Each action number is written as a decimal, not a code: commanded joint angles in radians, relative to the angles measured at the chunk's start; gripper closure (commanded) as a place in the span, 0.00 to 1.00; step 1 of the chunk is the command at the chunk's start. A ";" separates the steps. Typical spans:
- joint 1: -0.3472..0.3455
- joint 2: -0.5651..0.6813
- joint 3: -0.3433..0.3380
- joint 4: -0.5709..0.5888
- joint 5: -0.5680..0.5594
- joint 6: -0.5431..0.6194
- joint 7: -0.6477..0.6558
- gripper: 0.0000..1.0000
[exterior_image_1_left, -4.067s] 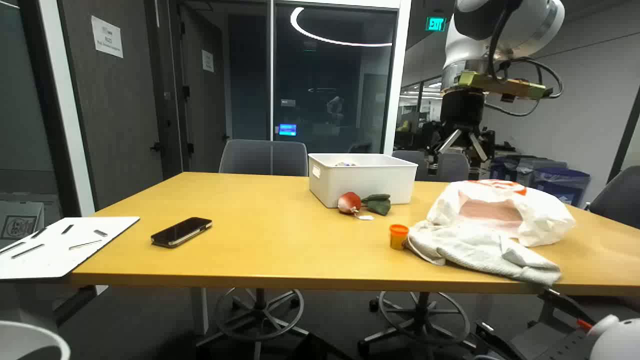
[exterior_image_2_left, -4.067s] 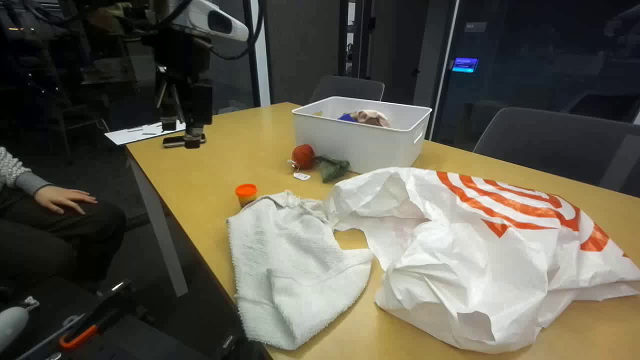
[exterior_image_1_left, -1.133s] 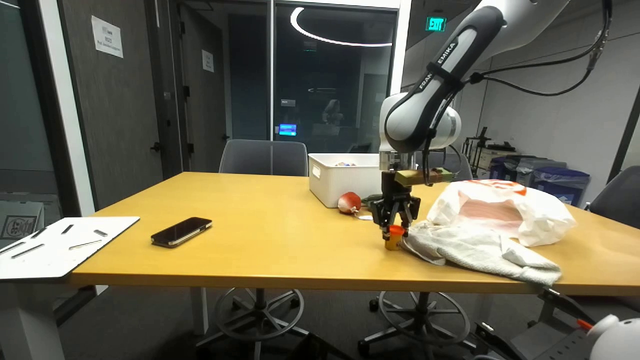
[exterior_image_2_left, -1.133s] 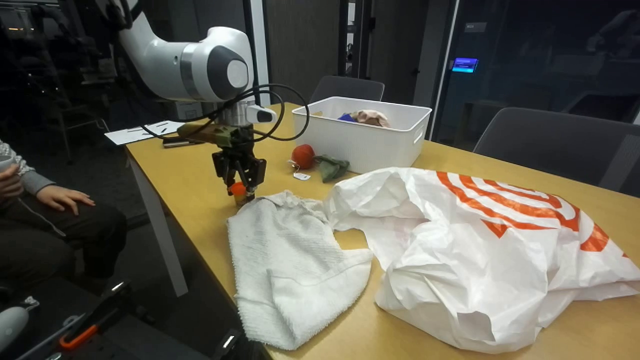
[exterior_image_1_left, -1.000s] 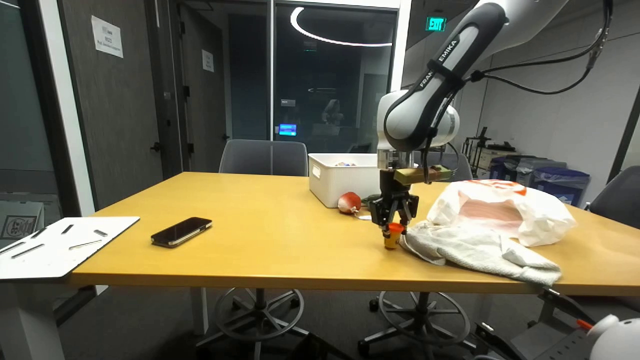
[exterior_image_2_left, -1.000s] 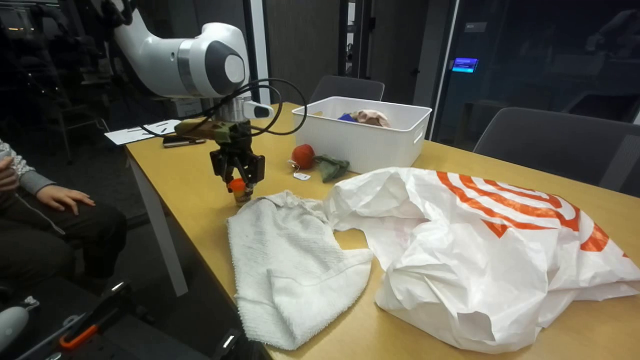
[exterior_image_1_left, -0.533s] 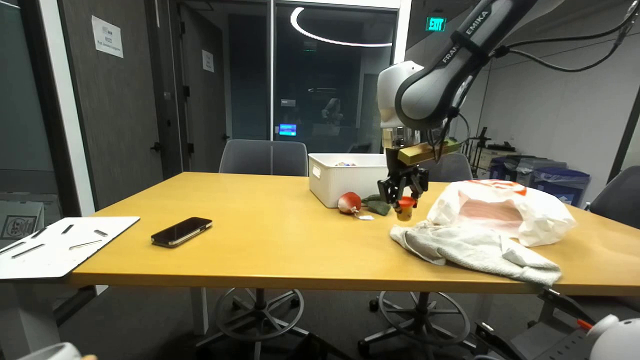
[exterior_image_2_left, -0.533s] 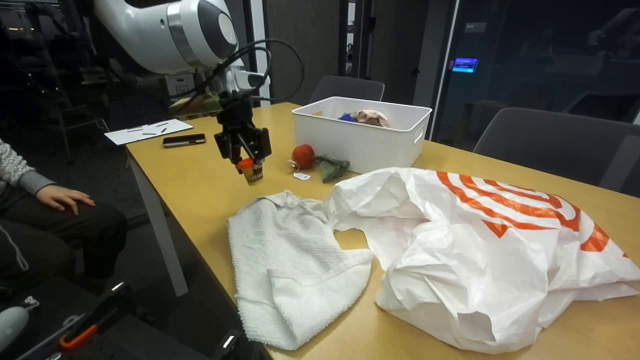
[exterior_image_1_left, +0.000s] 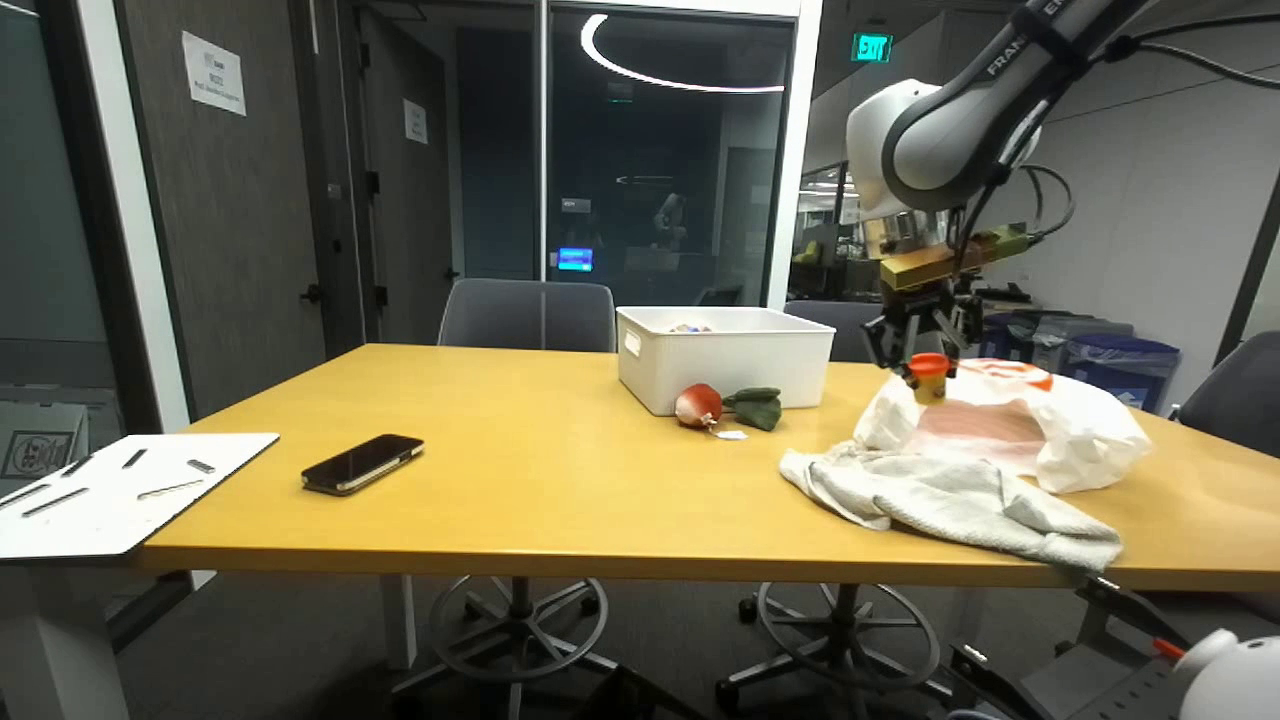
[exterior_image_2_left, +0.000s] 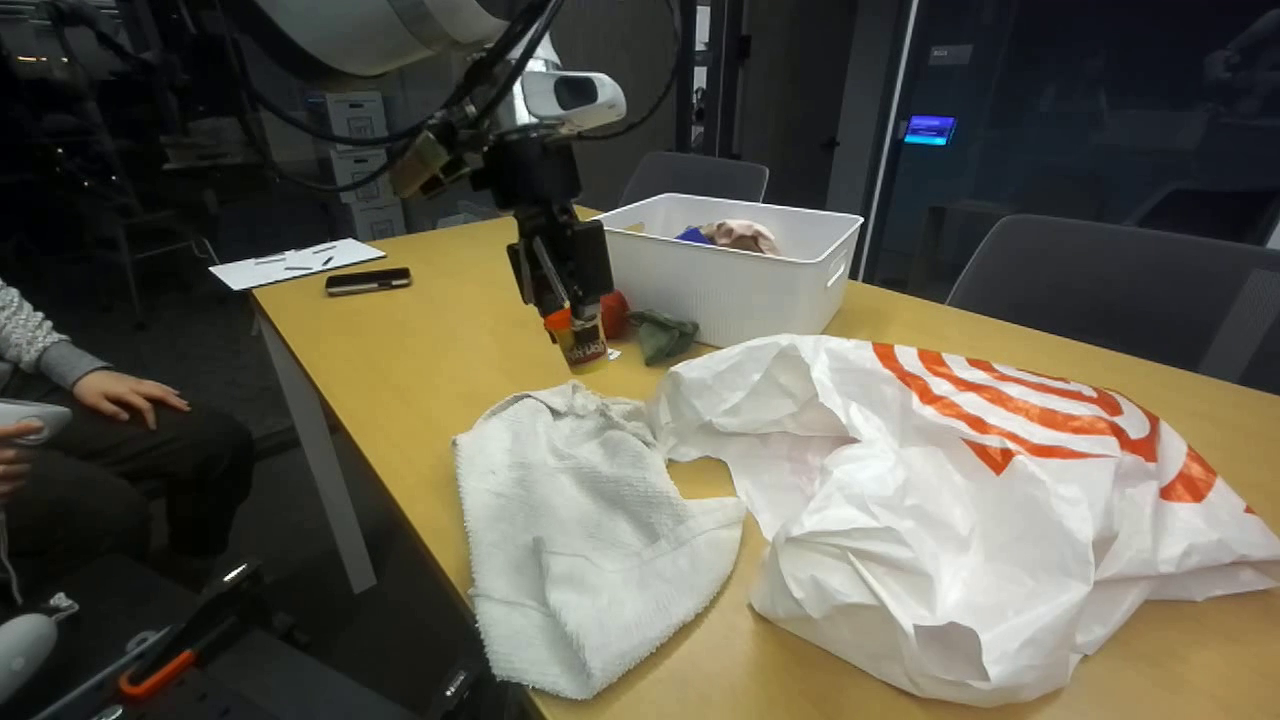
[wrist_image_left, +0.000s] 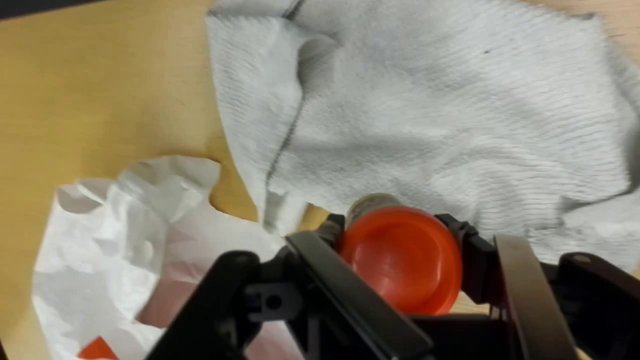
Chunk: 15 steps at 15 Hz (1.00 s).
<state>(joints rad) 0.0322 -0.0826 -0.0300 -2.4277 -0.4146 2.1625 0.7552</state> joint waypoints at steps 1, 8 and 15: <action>-0.071 0.014 -0.008 -0.003 -0.021 -0.054 0.079 0.76; -0.110 0.174 -0.043 0.121 -0.047 -0.159 0.040 0.76; -0.110 0.317 -0.091 0.262 -0.107 -0.146 0.023 0.76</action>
<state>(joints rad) -0.0813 0.1638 -0.0899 -2.2425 -0.4860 2.0170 0.7920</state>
